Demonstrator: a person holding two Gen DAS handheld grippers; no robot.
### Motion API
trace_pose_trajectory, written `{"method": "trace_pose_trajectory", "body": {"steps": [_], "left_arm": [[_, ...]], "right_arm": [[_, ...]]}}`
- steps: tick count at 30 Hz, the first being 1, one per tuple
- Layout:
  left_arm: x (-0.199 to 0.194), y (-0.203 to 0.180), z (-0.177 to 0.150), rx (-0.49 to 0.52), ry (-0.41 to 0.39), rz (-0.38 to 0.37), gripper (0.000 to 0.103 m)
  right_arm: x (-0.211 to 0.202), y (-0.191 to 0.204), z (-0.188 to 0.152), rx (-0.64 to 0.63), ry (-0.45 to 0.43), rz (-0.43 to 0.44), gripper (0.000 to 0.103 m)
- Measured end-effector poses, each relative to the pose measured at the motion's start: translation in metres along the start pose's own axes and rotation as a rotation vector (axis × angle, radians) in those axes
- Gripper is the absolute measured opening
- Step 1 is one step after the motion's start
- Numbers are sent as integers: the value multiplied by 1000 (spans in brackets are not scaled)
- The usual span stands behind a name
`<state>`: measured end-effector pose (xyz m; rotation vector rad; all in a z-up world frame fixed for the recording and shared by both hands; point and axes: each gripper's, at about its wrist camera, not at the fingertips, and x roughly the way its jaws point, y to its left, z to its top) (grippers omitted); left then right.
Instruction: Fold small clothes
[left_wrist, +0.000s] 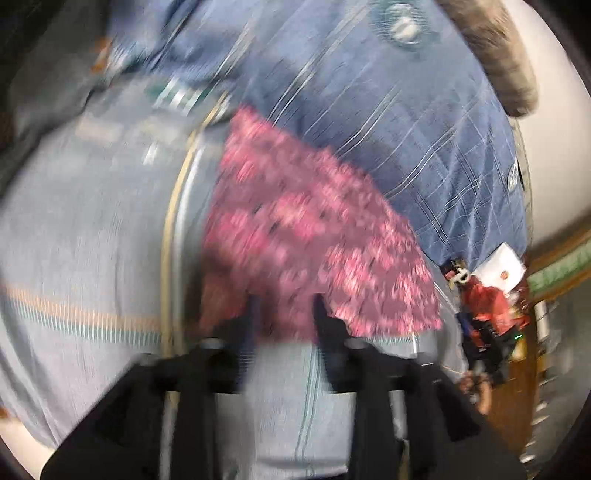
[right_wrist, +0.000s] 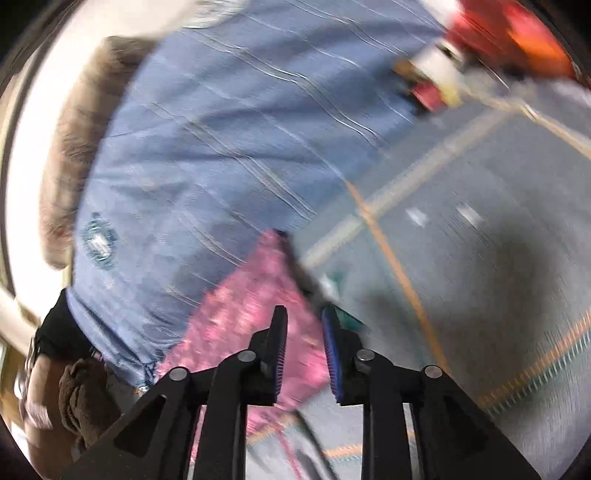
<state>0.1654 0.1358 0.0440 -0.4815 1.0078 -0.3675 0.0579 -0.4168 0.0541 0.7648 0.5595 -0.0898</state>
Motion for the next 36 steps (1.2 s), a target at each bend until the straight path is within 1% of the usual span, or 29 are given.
{"method": "trace_pose_trajectory", "body": {"steps": [2, 4, 5, 6, 7, 8, 9, 10, 11, 12, 13, 14, 16, 17, 19, 20, 21, 22, 23, 24, 25, 26, 28, 30, 33, 34, 35, 36], "left_arm": [[11, -21, 16, 65, -44, 63, 49], [31, -34, 31, 105, -51, 116, 50], [48, -38, 37, 116, -41, 152, 50], [57, -36, 38, 124, -33, 167, 51], [71, -34, 38, 134, -17, 205, 51], [89, -30, 38, 134, 16, 255, 52], [103, -24, 37, 134, 51, 282, 52], [116, -15, 34, 130, 88, 309, 54], [120, -10, 33, 135, 77, 328, 57], [116, -12, 34, 138, 59, 321, 58], [114, -13, 37, 130, 64, 306, 58], [111, -14, 39, 120, 62, 294, 58], [106, -18, 46, 108, 33, 264, 58], [105, -20, 49, 109, 22, 264, 59], [110, -22, 51, 120, 18, 289, 60], [116, -21, 50, 128, 26, 313, 62], [124, -17, 49, 127, 43, 342, 67], [127, -14, 47, 119, 47, 351, 71], [129, -12, 47, 107, 41, 351, 76], [128, -9, 47, 99, 26, 346, 77], [128, -9, 45, 104, 19, 347, 78], [128, -10, 45, 114, 19, 352, 78], [129, -10, 44, 128, 15, 361, 79], [129, -10, 44, 125, 14, 359, 80], [128, -9, 43, 120, 15, 353, 81], [128, -9, 42, 121, 14, 354, 82], [128, -10, 42, 124, 13, 357, 82], [128, -9, 42, 127, 13, 360, 83]], "right_arm": [[13, 22, 2, -77, 3, 12, 29], [27, 33, -2, -124, 10, -11, 29], [37, 36, -4, -136, 21, -21, 29], [49, 35, -7, -152, 39, -39, 29], [63, 32, -12, -166, 68, -80, 29], [74, 28, -17, -173, 108, -120, 31], [87, 21, -22, -175, 158, -172, 29], [86, 19, -25, -182, 139, -168, 29], [81, 22, -25, -186, 109, -164, 29], [80, 24, -24, -184, 116, -170, 30], [79, 29, -22, -188, 117, -171, 32], [77, 38, -20, -212, 95, -154, 32], [75, 55, -17, -264, 58, -150, 32], [76, 62, -16, -280, 43, -141, 36], [80, 69, -15, -293, 32, -128, 43], [84, 72, -16, -304, 29, -141, 45], [92, 73, -19, -321, 44, -165, 45], [100, 71, -22, -335, 68, -193, 45], [111, 68, -27, -345, 106, -224, 45], [117, 66, -32, -361, 118, -236, 45], [114, 69, -36, -393, 83, -239, 45], [114, 71, -38, -407, 88, -247, 48], [115, 77, -39, -425, 108, -269, 48], [113, 82, -37, -418, 116, -270, 48], [102, 86, -38, -414, 85, -260, 49], [100, 88, -39, -427, 76, -268, 52], [101, 87, -41, -443, 81, -282, 59], [105, 85, -43, -452, 103, -305, 61]]}}
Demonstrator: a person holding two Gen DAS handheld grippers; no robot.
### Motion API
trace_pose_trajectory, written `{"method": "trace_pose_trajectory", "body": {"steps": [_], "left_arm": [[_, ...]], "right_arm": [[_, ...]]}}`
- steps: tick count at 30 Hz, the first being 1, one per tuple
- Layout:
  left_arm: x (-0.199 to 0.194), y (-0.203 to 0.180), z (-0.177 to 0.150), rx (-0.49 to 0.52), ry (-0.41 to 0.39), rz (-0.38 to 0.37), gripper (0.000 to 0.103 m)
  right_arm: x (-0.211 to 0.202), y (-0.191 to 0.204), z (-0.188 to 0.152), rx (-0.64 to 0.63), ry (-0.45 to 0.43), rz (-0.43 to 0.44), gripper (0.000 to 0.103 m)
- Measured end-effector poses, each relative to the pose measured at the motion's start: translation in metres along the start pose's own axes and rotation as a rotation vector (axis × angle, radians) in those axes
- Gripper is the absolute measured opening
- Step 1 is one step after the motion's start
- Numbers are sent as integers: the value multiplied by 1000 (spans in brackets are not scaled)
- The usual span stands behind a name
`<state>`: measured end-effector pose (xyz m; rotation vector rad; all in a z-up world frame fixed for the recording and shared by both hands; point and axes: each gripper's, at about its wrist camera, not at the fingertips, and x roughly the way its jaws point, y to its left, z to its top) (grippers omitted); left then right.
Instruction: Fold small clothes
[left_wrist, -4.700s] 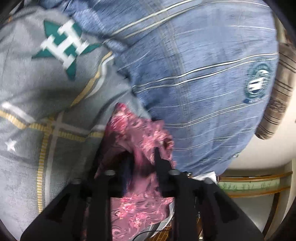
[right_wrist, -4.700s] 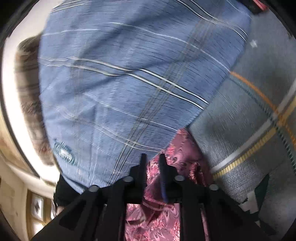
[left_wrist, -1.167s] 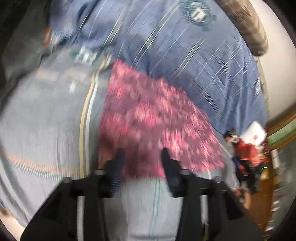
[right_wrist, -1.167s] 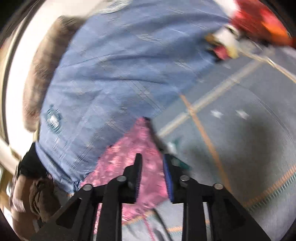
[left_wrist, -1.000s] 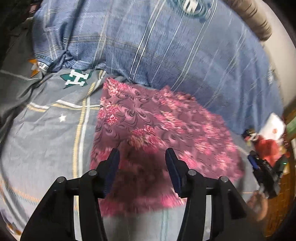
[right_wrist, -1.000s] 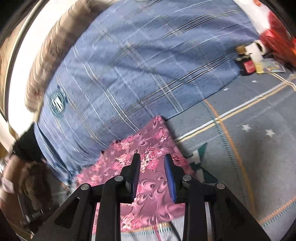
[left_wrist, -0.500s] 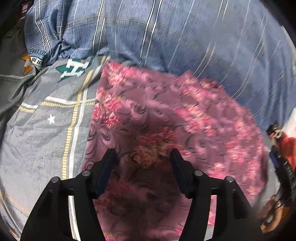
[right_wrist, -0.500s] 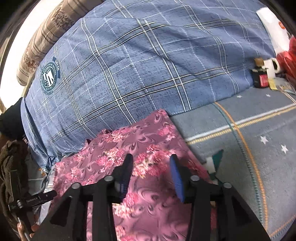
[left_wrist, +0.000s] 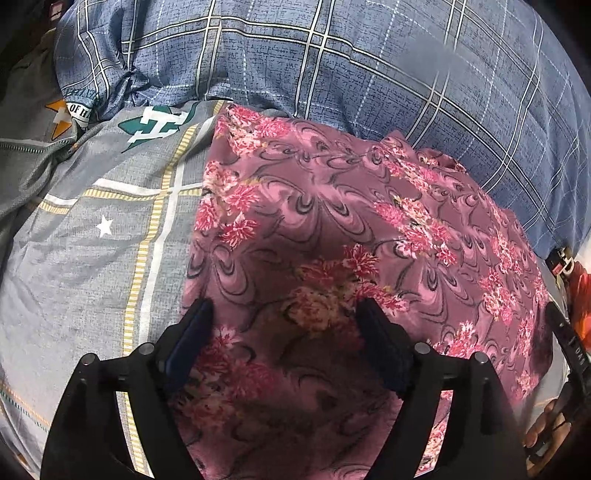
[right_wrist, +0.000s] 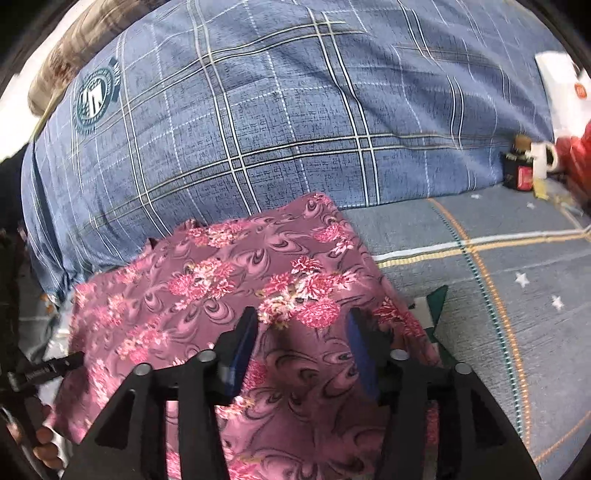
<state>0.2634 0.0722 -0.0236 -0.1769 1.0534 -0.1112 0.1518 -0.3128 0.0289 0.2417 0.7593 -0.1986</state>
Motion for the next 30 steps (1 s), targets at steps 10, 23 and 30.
{"method": "trace_pose_trajectory", "body": {"steps": [10, 23, 30], "left_arm": [[-18, 23, 27, -78, -30, -53, 83], [27, 28, 36, -65, -2, 35, 103], [27, 27, 28, -52, -58, 33, 103]], "right_arm": [[-16, -4, 28, 26, -88, 13, 60], [55, -8, 23, 21, 35, -119, 68], [56, -8, 21, 20, 13, -129, 70]]}}
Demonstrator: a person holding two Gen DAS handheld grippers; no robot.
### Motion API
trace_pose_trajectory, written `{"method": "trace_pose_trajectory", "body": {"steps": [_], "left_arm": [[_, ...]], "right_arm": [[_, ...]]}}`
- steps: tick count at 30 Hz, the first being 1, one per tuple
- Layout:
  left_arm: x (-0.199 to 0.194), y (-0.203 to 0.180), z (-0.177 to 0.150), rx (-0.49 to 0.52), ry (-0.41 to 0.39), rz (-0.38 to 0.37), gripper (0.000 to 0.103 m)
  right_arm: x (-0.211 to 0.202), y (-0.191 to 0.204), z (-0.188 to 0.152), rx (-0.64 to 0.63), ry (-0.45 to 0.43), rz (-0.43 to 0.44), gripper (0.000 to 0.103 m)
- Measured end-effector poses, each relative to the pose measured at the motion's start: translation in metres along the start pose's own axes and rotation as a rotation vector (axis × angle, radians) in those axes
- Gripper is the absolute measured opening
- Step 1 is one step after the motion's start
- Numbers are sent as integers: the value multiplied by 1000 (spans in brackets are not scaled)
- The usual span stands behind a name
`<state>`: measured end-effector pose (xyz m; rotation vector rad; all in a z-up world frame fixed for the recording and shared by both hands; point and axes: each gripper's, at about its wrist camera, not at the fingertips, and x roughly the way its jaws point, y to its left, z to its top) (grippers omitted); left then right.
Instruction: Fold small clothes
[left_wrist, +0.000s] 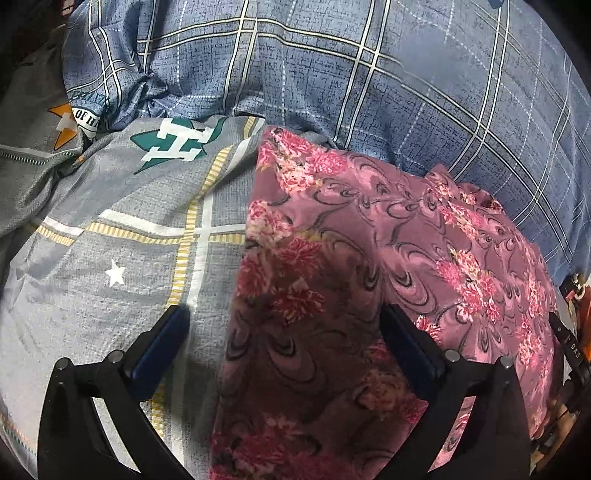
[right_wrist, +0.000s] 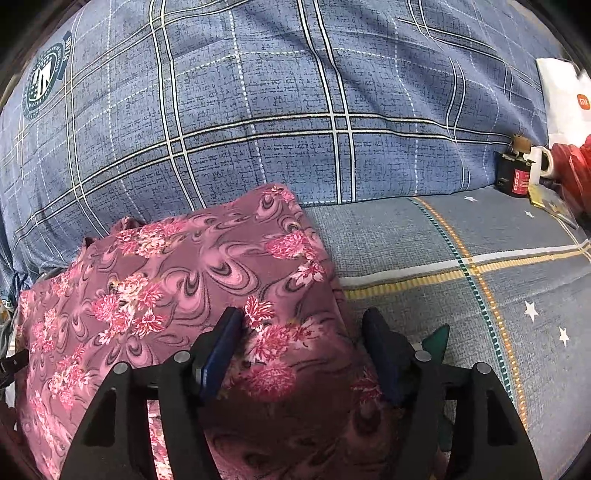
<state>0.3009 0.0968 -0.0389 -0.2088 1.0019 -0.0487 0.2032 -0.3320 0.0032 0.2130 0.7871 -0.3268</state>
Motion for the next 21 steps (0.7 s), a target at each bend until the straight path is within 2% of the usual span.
{"method": "trace_pose_trajectory", "body": {"steps": [6, 11, 15, 18, 20, 21], "left_arm": [[-7, 7, -10, -7, -49, -21, 103], [-8, 11, -11, -14, -64, -40, 103], [-4, 2, -4, 13, -22, 15, 103], [-5, 2, 2, 6, 20, 21, 103], [-10, 3, 7, 18, 44, 15, 103], [-16, 4, 10, 25, 27, 19, 103]], "right_arm": [[-1, -2, -2, 2, -9, -9, 72], [0, -2, -3, 3, -7, -39, 80], [1, -4, -2, 14, 4, -58, 85], [1, -5, 2, 21, 31, -96, 90], [-5, -3, 5, 31, 41, -121, 87], [-13, -1, 5, 31, 19, -121, 86]]}}
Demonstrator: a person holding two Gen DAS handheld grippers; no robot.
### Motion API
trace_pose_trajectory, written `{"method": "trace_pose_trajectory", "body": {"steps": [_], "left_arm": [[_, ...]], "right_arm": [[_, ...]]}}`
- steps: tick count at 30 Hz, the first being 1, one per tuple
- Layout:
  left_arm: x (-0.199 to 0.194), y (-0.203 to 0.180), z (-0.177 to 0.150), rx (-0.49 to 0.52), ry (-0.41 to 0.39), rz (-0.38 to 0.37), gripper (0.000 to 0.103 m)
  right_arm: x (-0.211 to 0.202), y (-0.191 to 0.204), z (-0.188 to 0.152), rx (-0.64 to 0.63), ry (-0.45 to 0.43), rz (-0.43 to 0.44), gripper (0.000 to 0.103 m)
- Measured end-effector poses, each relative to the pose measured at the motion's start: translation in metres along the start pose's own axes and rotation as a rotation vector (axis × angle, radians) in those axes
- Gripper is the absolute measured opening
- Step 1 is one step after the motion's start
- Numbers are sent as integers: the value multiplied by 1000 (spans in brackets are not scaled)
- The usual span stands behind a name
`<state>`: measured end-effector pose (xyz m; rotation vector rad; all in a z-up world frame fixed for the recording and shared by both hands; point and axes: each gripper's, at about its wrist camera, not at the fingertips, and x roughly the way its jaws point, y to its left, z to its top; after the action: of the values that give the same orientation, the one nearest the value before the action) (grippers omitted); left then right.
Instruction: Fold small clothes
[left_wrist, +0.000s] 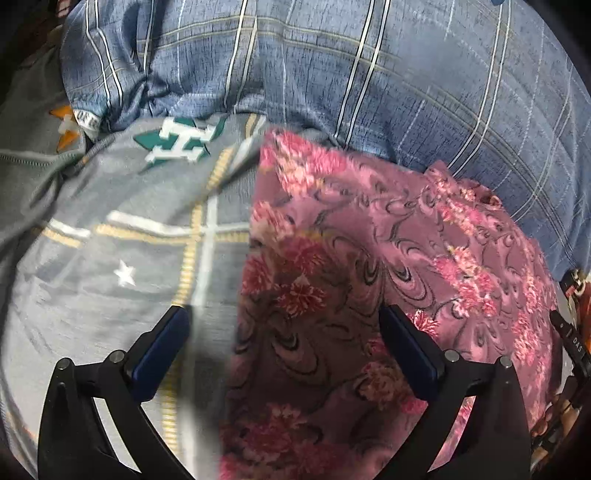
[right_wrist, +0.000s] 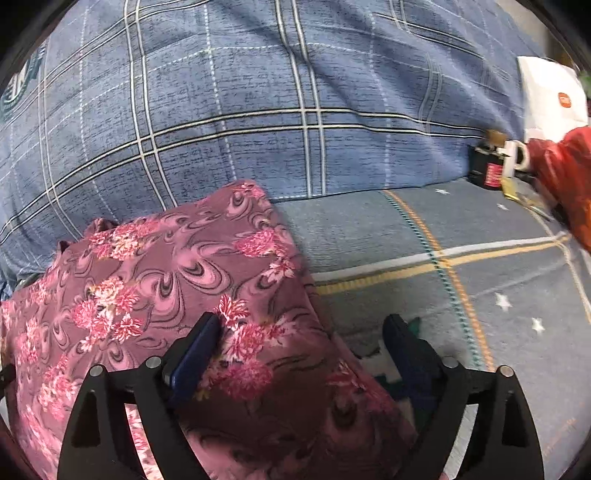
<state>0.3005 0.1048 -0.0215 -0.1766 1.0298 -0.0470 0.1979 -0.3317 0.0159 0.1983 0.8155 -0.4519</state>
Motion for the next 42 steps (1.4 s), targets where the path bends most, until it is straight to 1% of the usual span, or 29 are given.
{"method": "trace_pose_trajectory", "body": {"steps": [1, 2, 4, 5, 6, 7, 8, 10, 11, 13, 14, 16, 17, 19, 20, 21, 22, 24, 26, 28, 31, 32, 33, 34, 39, 40, 41, 42], "left_arm": [[-11, 4, 3, 6, -48, 30, 103], [-18, 7, 6, 9, -78, 62, 103], [-30, 16, 12, 17, -117, 121, 103], [-33, 21, 13, 14, -120, 126, 103], [-32, 27, 15, 0, -108, 124, 103], [-27, 32, 15, -13, -77, 116, 103], [-20, 34, 14, -15, -41, 102, 103], [-1, 34, 11, 0, 52, 64, 103], [0, 37, 9, 1, 67, 65, 103], [-2, 42, 9, -5, 68, 76, 103], [-8, 49, 11, -22, 52, 78, 103], [-21, 68, 17, -80, 25, 64, 103], [-25, 77, 19, -107, 20, 50, 103], [-31, 98, 23, -178, 14, 6, 103], [-33, 103, 23, -200, 18, -9, 103], [-34, 110, 23, -218, 24, -22, 103], [-33, 115, 24, -229, 29, -25, 103], [-34, 123, 23, -242, 33, -25, 103], [-36, 126, 15, -252, 39, -32, 103], [-39, 126, 14, -258, 41, -47, 103], [-39, 125, 14, -259, 39, -64, 103], [-38, 125, 16, -258, 38, -67, 103], [-39, 124, 16, -257, 39, -70, 103], [-37, 124, 17, -257, 40, -73, 103], [-36, 121, 19, -257, 54, -86, 103], [-36, 121, 19, -258, 53, -89, 103], [-37, 121, 19, -261, 52, -94, 103], [-36, 121, 20, -263, 53, -101, 103]], "right_arm": [[-9, 2, -1, -2, -29, 12, 86], [-15, 5, -2, -8, -46, 25, 86], [-24, 13, -7, -33, -61, 53, 86], [-26, 17, -10, -50, -59, 59, 87], [-23, 23, -15, -78, -37, 61, 88], [-15, 29, -19, -111, 11, 51, 88], [-5, 37, -24, -170, 69, -7, 87], [-18, 48, -26, -226, 7, -45, 86], [-26, 54, -27, -235, -4, -29, 85], [-44, 66, -31, -246, -31, 38, 84], [-61, 78, -37, -271, -64, 96, 86], [-81, 102, -53, -334, -89, 185, 86], [-92, 121, -67, -395, -89, 246, 86], [-106, 153, -92, -498, -79, 331, 86], [-111, 168, -103, -543, -74, 363, 86], [-118, 187, -119, -616, -70, 404, 86], [-124, 205, -135, -688, -71, 432, 86], [-136, 236, -162, -805, -82, 462, 86], [-142, 261, -186, -904, -94, 476, 86], [-142, 274, -202, -972, -90, 483, 86], [-137, 287, -223, -1061, -102, 463, 86], [-137, 287, -227, -1075, -129, 460, 87], [-137, 287, -227, -1075, -157, 463, 87], [-135, 288, -226, -1076, -167, 457, 89], [-123, 299, -210, -1007, -192, 413, 89], [-121, 301, -207, -993, -195, 411, 81], [-118, 302, -202, -984, -197, 406, 50], [-115, 302, -196, -974, -187, 398, 28]]}}
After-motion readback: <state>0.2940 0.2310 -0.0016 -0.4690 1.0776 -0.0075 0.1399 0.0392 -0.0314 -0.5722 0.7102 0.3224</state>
